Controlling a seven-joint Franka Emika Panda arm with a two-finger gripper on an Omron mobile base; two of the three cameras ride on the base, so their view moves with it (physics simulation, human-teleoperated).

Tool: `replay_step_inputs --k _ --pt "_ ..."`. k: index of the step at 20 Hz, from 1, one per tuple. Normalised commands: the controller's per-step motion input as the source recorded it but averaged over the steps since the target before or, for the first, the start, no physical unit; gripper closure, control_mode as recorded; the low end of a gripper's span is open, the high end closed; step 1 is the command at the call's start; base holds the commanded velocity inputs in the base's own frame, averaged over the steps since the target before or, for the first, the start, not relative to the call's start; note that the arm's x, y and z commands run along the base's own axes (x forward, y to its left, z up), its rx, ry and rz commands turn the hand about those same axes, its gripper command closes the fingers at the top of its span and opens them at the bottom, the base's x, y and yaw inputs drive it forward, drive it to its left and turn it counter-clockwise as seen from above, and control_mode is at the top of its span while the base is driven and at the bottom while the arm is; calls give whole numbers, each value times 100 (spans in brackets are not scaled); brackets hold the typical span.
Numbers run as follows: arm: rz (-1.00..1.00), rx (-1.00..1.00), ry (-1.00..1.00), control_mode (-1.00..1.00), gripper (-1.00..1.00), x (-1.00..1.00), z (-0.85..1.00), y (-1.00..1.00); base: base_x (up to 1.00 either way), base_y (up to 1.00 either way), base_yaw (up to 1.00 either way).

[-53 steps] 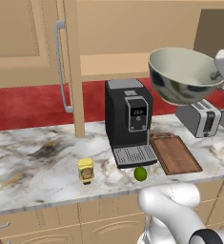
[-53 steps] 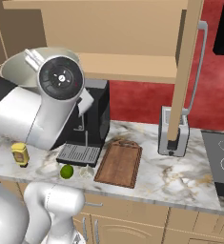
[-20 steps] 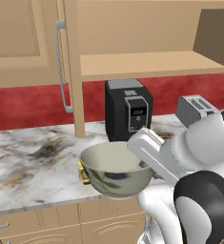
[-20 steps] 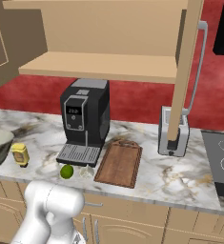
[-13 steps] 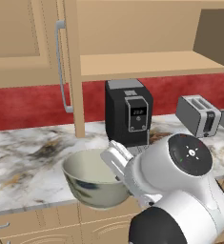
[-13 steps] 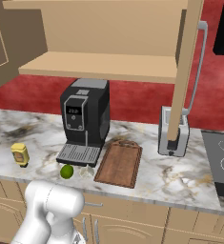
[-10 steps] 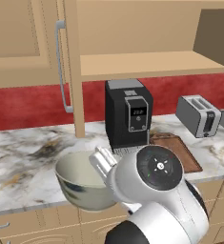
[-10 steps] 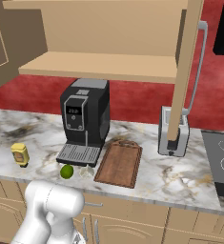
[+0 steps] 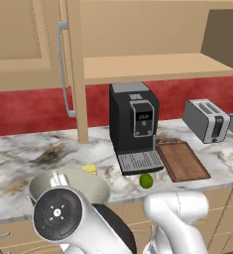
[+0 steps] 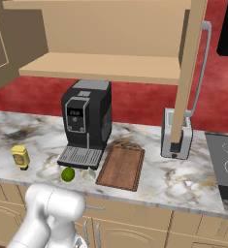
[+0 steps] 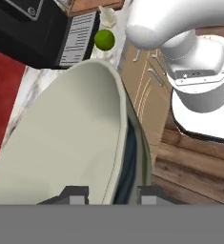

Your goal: Open the cabinet. Place the bowl and condiment on the counter. Then place the lime and garlic on the cutting board.

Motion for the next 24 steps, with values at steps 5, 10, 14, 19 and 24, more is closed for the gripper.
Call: replay_step_inputs --k 5,10,14,19,24 --pt "-15 4 0 -100 100 57 -45 77 0 0 0" --pt "-10 0 0 -100 100 94 -42 54 0 0 0" --pt "-8 0 0 -100 100 92 -60 47 0 0 0" --pt "-5 0 0 -100 100 88 -58 49 0 0 0" --pt "0 -2 9 -100 100 77 -56 55 0 0 0"
